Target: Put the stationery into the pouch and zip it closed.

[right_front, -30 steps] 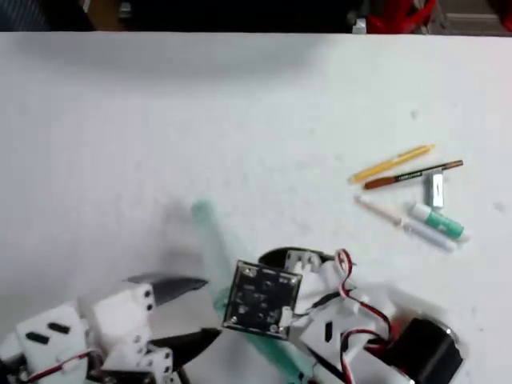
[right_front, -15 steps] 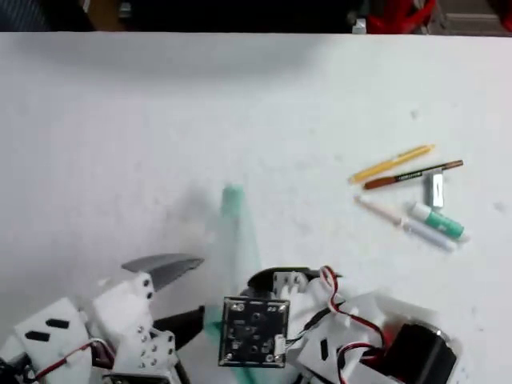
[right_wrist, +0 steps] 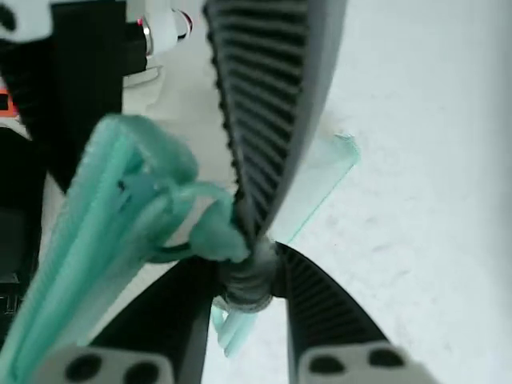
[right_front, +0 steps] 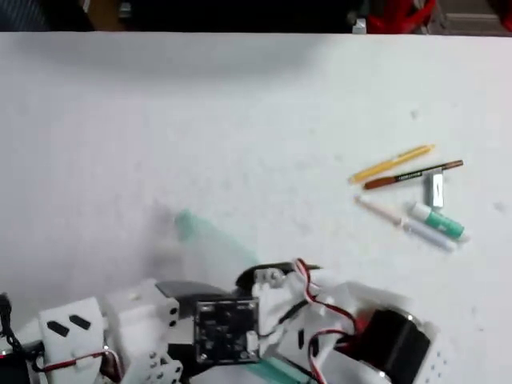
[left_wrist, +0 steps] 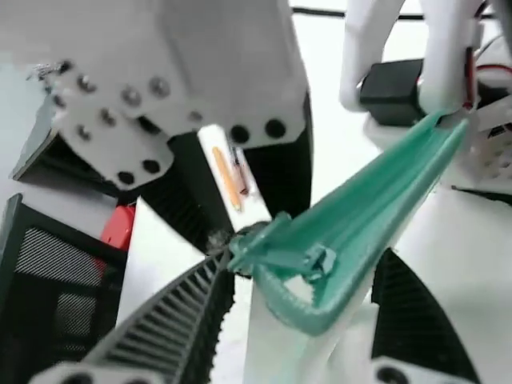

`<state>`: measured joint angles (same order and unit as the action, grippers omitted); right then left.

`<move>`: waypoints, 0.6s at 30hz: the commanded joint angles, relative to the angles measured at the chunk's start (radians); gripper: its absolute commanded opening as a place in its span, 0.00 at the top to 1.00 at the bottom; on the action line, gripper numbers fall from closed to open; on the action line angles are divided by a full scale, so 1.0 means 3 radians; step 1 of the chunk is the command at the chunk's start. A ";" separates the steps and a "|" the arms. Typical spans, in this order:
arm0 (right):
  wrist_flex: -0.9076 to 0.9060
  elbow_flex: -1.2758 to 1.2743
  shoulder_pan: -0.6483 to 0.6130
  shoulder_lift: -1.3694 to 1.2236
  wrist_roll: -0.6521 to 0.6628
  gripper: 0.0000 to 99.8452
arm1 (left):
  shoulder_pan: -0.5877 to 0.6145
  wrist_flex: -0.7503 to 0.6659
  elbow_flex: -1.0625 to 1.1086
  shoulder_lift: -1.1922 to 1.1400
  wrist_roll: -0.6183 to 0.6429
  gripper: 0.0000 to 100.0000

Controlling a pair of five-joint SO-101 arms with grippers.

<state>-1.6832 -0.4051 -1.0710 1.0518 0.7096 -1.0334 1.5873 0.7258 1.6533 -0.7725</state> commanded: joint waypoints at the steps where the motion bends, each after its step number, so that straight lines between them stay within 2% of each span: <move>1: -0.0028 0.0471 -0.0013 -0.0125 0.0005 0.98 | -0.0151 0.0005 0.0077 -0.0130 0.0092 0.72; 5: -0.0125 0.0900 0.0003 -0.0125 -0.0010 0.98 | -0.0151 0.0082 0.0271 -0.0130 0.0077 0.73; 10: -0.0120 0.0921 0.0141 -0.0130 -0.0010 0.98 | -0.0151 0.0061 0.0471 -0.0125 0.0077 0.73; 18: -0.0120 0.1279 0.0151 -0.0156 -0.0174 0.98 | -0.0151 -0.0281 0.0844 -0.0125 0.0102 0.73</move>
<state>-1.7308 -0.1872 -1.0280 1.0088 0.6851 -1.0457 1.4998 0.8347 1.6609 -0.7557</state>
